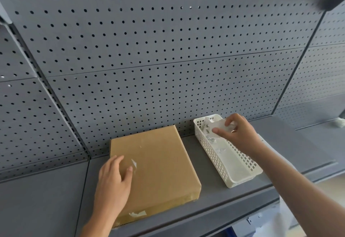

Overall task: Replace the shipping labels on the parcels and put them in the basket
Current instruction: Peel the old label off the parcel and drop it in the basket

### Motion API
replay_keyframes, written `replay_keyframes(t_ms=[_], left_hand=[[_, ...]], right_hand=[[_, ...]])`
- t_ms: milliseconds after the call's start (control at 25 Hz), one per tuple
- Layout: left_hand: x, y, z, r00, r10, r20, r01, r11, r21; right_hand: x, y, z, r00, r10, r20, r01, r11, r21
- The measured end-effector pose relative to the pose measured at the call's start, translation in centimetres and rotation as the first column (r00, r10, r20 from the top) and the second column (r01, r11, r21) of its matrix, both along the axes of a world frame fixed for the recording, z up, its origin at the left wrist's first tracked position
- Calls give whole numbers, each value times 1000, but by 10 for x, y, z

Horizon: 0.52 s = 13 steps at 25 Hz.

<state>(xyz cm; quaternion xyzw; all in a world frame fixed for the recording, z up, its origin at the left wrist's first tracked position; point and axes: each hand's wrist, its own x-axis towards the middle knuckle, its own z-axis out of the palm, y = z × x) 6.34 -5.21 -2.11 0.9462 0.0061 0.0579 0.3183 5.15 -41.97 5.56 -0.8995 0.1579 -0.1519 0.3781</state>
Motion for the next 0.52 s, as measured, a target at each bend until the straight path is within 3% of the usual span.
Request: replay_keyframes(t_ms=[160,520], left_hand=[[1,0,0,1000,6,-2,-6,1000,4],[0,0,-1,1000,7,8,-7,1000,-4]], right_hand=[[1,-1,-2,999,-35,14,35,999,-39],[-5,0,2,995,101,6,-100,992,-71]])
